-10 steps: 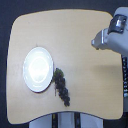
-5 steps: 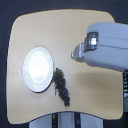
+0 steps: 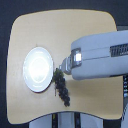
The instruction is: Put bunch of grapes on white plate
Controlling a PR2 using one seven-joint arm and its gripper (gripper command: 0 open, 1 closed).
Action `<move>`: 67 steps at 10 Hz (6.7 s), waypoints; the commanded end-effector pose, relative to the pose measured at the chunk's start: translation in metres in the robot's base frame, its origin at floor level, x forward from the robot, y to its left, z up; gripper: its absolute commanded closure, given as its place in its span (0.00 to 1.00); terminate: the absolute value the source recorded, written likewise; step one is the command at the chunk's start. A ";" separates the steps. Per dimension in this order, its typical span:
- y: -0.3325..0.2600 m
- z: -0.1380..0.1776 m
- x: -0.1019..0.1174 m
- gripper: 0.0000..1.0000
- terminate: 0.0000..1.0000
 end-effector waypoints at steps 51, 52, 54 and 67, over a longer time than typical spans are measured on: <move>0.081 0.022 0.029 1.00 0.00; 0.083 0.031 0.035 1.00 0.00; 0.089 0.035 0.043 1.00 0.00; 0.236 -0.037 0.037 1.00 0.00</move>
